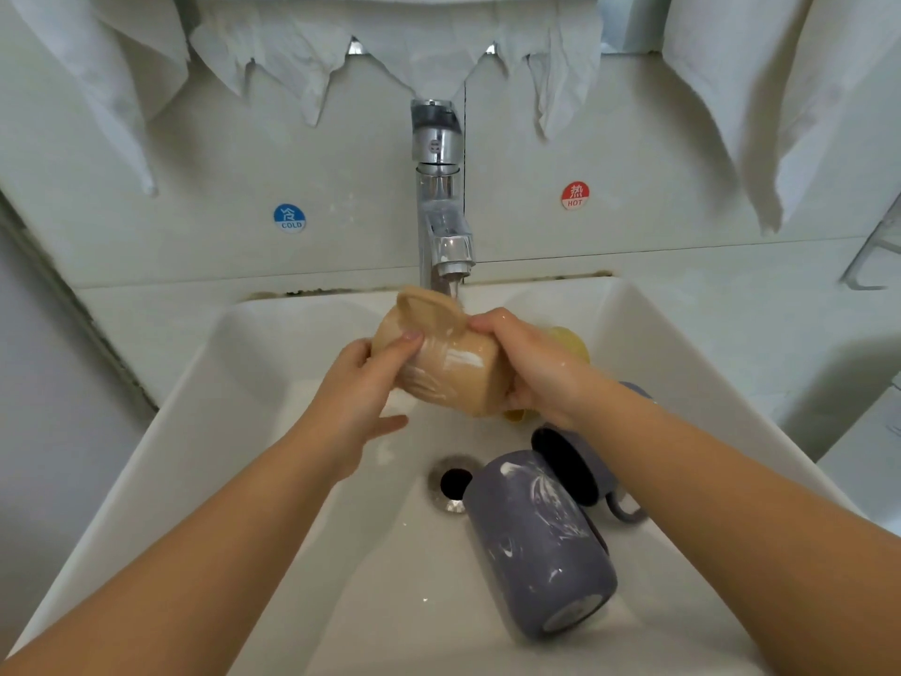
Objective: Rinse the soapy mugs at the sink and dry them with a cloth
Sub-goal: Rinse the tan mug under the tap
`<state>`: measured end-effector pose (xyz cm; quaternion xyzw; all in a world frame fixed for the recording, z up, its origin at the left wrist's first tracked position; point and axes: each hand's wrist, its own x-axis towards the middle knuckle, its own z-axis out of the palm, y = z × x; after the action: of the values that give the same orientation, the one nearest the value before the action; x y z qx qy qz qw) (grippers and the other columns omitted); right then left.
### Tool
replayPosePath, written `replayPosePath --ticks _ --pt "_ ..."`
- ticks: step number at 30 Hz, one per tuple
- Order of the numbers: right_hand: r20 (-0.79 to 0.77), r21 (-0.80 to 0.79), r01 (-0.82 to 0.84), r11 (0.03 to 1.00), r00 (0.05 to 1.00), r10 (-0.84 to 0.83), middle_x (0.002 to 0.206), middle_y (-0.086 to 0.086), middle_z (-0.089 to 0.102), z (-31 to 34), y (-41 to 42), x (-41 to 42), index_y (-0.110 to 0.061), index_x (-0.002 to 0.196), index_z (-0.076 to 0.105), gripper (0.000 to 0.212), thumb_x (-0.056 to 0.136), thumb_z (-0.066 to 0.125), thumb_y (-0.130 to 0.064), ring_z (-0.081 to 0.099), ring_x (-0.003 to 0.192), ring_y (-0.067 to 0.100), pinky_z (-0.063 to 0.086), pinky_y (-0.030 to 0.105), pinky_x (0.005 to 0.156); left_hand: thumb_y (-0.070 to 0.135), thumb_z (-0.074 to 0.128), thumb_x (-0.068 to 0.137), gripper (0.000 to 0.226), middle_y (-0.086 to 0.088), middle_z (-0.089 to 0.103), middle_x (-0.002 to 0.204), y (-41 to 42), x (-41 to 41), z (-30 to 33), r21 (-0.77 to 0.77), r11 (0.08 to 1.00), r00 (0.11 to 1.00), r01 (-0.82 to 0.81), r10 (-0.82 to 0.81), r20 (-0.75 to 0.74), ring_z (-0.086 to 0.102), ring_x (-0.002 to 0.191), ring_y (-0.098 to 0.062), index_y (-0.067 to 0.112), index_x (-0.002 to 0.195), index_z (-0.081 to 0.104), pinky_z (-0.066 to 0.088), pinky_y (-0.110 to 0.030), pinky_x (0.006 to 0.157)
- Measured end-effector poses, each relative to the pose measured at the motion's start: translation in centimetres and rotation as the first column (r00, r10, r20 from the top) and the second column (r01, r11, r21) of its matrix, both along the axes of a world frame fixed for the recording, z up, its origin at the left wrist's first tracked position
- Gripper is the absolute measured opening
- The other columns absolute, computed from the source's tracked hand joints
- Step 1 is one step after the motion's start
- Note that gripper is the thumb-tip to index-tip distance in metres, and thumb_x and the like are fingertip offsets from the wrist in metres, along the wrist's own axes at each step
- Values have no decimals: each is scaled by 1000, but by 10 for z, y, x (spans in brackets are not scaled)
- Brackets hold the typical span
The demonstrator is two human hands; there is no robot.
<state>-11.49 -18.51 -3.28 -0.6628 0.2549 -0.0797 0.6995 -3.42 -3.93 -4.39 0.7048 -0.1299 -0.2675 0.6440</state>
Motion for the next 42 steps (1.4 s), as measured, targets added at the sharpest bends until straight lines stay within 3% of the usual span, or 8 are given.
replayPosePath --ticks 3,10,16,23,26,32,38,42 --pt "-56 1 -4 1000 998 4 106 9 61 -5 -4 0 -24 100 60 25 91 49 -44 59 101 28 55 45 76 25 59 95 9 -1 69 97 2 4 2 -24 999 999 34 -34 0 63 94 -19 17 91 62 50 -37 90" --pt "54 -70 -22 997 998 26 119 7 60 -8 0 0 -19 123 53 43 87 65 -40 61 107 24 55 47 90 19 42 101 23 0 68 100 8 8 7 -154 988 963 -7 -35 -268 65 87 -21 15 116 59 47 -44 80" --pt "131 -345 51 937 991 -6 99 -9 58 -7 8 -1 -27 121 50 27 96 51 -38 55 84 0 45 14 62 19 45 101 24 -2 68 99 6 -1 9 -167 986 959 17 -63 -275 67 85 -23 12 120 57 51 -46 78" --pt "27 -338 -81 938 995 96 144 -5 40 -8 10 -3 -29 153 19 73 92 58 -42 43 131 16 35 23 102 19 42 102 30 -8 68 111 6 -5 12 -160 987 948 0 -51 -313 67 89 -27 9 127 55 51 -47 77" --pt "90 -358 11 934 996 22 112 -10 56 -7 11 0 -24 127 48 29 99 46 -32 55 95 -1 39 1 74 19 42 102 32 -8 67 111 4 -9 12 -155 988 954 -10 -37 -297 67 89 -26 9 131 53 52 -47 76" --pt "41 -336 -54 940 997 72 138 0 47 -8 16 0 -23 148 33 52 100 43 -38 45 129 21 37 24 94 19 42 102 28 -6 69 106 6 -12 12 -115 991 949 -73 33 -314 67 88 -26 12 125 57 51 -46 70" --pt "104 -293 106 950 991 -78 126 6 58 -9 23 7 -19 134 46 48 94 54 -45 58 106 20 50 33 88 20 44 102 29 -9 67 116 7 -12 14 -70 996 961 -61 39 -275 67 92 -28 12 127 55 53 -43 66" --pt "-8 -314 -65 947 998 66 142 2 44 -15 18 3 -30 149 27 57 97 44 -48 49 124 24 44 34 95 18 43 102 26 -8 66 114 10 -10 17 -45 995 948 -94 76 -311 65 91 -28 13 123 58 51 -44 65"
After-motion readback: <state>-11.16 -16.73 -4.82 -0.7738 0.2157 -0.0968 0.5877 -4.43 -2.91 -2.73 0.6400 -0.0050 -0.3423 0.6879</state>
